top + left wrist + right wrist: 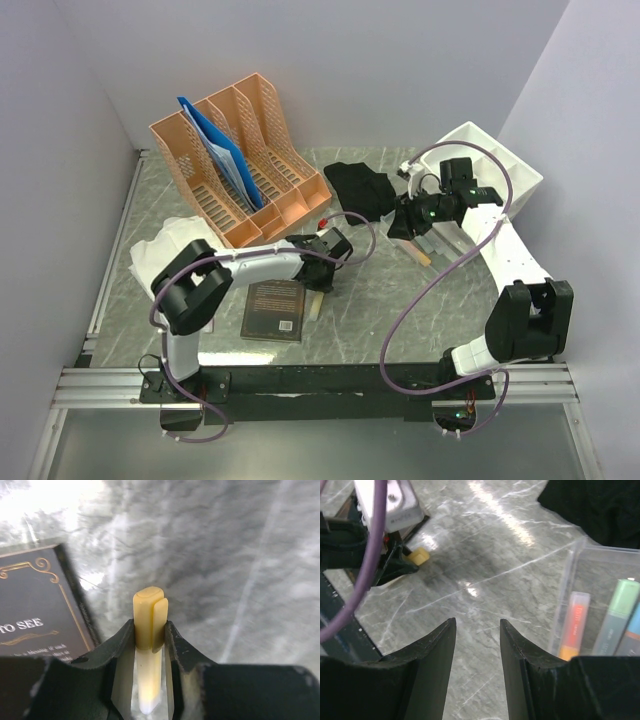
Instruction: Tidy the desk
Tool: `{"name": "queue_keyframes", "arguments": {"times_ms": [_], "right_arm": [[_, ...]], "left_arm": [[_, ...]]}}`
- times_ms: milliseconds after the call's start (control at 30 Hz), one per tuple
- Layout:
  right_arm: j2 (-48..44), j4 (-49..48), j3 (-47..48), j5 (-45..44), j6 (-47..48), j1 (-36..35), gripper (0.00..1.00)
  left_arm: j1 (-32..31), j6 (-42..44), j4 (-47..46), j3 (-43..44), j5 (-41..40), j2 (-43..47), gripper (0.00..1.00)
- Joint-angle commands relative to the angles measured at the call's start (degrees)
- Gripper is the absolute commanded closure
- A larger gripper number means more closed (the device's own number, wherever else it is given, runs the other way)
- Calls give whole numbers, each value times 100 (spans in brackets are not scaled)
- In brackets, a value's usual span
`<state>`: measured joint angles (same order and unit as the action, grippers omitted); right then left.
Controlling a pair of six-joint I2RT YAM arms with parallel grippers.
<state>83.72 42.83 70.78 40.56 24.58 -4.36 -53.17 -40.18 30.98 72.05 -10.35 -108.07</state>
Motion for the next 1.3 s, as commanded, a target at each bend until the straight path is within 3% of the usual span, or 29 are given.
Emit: {"name": "queue_keyframes", "arguments": {"times_ms": [0, 167, 333, 667, 967, 1167, 1267], "right_arm": [[-172, 331, -117, 732, 328, -65, 52], [-75, 429, -451, 1261, 373, -267, 49], [-32, 209, -706, 1762, 101, -539, 37], [926, 279, 119, 3317, -743, -750, 30], [1032, -722, 156, 3398, -2333, -1111, 31], [953, -1391, 14, 3073, -3222, -1234, 38], [1014, -1400, 102, 2967, -3363, -1234, 61]], "left_arm": [[210, -314, -767, -147, 560, 778, 99], [719, -1087, -1883, -813, 1113, 1630, 99], [975, -1861, -2763, -1141, 1237, 2193, 99], [1001, -3047, -3818, -1114, 1053, 2185, 99], [992, -3320, -4249, -1149, 1070, 2044, 99], [992, -3356, -4408, -1202, 1193, 2009, 99], [992, -3329, -4416, -1228, 1184, 2027, 99]]}}
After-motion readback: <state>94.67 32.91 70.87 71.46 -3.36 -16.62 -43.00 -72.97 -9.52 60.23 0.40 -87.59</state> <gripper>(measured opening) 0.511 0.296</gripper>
